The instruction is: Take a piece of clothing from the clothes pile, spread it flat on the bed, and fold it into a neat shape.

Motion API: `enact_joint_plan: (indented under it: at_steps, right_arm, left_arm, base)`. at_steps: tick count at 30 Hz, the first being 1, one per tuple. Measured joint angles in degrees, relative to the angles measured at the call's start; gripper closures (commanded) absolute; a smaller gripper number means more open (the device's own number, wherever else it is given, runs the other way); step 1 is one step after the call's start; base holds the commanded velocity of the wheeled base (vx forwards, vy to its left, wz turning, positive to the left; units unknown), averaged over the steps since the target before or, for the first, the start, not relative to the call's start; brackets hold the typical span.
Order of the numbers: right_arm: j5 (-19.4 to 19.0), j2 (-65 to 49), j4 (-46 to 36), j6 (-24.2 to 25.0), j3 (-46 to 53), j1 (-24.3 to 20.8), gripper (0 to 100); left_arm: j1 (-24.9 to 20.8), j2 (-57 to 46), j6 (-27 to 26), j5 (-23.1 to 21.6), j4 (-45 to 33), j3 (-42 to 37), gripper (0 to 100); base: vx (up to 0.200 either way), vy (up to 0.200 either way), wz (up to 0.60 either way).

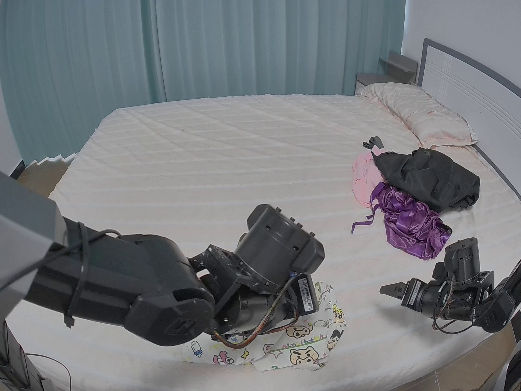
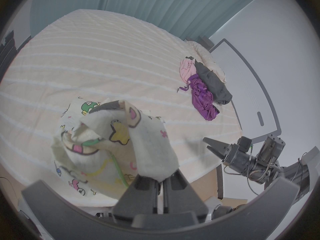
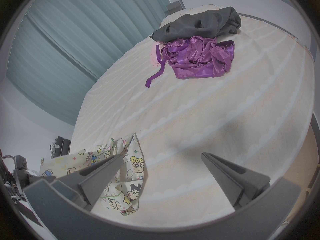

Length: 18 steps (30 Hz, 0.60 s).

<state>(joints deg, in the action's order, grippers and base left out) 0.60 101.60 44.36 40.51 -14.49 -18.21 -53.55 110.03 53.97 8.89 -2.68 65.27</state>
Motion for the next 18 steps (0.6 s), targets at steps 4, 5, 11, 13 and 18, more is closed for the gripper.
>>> enact_joint_plan:
  at_steps: [4,5,11,13,18]
  right_arm:
    - [0.02,-0.05,0.00,0.02,0.00,-0.09,0]
    - [0.00,-0.05,0.00,0.05,0.00,-0.09,0]
    - [0.02,-0.05,0.00,0.09,0.00,-0.13,0]
    - [0.00,-0.05,0.00,0.09,0.00,-0.13,0]
    - [0.00,-0.05,0.00,0.09,0.00,-0.11,0]
  left_arm:
    - [-0.49,1.11,0.02,0.00,1.89,0.30,100]
    - [-0.61,1.29,0.02,0.00,2.28,0.41,100]
    - [-1.99,2.01,1.18,0.00,3.15,1.43,0]
    - [-2.10,2.21,2.35,0.09,3.23,2.04,0]
    - [-2.80,2.32,2.90,0.83,3.23,2.65,0]
  base:
    - [0.000,0.000,0.00]
    - [0.000,0.000,0.00]
    - [0.000,0.000,0.00]
    - [0.000,0.000,0.00]
    - [0.000,0.000,0.00]
